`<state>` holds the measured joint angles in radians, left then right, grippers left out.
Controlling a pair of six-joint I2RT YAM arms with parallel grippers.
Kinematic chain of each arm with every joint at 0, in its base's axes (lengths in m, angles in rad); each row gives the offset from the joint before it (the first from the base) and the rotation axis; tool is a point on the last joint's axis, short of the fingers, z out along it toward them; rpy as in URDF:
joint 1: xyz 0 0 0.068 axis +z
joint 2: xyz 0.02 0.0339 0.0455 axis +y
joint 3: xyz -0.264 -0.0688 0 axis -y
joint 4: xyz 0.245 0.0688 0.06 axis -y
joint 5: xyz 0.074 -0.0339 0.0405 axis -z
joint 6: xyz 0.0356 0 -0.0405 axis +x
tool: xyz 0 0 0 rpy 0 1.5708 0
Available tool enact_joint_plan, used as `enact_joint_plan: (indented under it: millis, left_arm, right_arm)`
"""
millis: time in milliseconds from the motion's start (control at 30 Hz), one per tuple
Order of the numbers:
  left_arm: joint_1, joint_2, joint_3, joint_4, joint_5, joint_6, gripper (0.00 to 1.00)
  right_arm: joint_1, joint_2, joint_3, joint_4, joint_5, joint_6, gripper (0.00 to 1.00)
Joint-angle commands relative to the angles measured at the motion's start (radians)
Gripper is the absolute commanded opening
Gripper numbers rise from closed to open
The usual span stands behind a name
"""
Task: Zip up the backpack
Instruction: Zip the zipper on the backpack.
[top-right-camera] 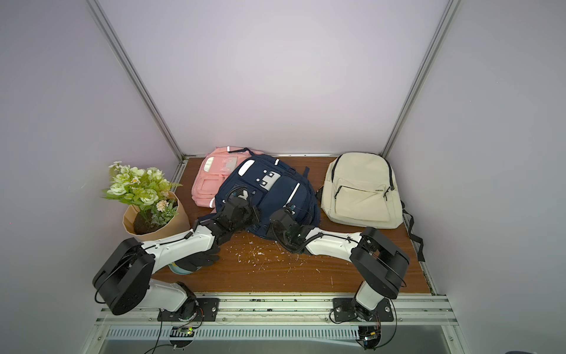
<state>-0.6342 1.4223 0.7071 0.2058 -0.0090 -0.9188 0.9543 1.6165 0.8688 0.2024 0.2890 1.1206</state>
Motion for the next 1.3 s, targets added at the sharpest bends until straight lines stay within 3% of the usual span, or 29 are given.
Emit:
enact_joint_plan:
  millis: [0, 333, 533, 767, 900, 1100, 1267]
  left_arm:
    - [-0.039, -0.061, -0.026, 0.053, 0.119, -0.045, 0.0]
    - [-0.04, -0.133, -0.097, 0.044, 0.148, -0.063, 0.0]
    - [-0.039, -0.121, -0.056, 0.008, 0.091, -0.042, 0.0]
    - [-0.019, -0.066, -0.025, 0.025, 0.102, -0.023, 0.0]
    - [-0.018, -0.052, -0.021, 0.037, 0.116, -0.022, 0.0]
    - [-0.019, -0.072, -0.043, 0.053, 0.131, -0.028, 0.0]
    - [-0.028, -0.078, -0.072, 0.076, 0.155, -0.047, 0.0]
  right_arm:
    - [-0.025, -0.006, 0.006, 0.172, 0.125, 0.033, 0.51]
    - [-0.025, -0.03, 0.01, 0.081, 0.267, 0.045, 0.38]
    - [-0.025, -0.048, -0.023, 0.001, 0.297, 0.02, 0.23]
    - [-0.019, -0.083, -0.071, 0.031, 0.257, -0.024, 0.16]
    - [-0.003, -0.079, -0.077, 0.148, 0.208, -0.074, 0.18]
    - [-0.005, -0.04, -0.086, 0.265, 0.16, -0.055, 0.4]
    - [-0.005, -0.015, -0.063, 0.275, 0.163, -0.041, 0.41]
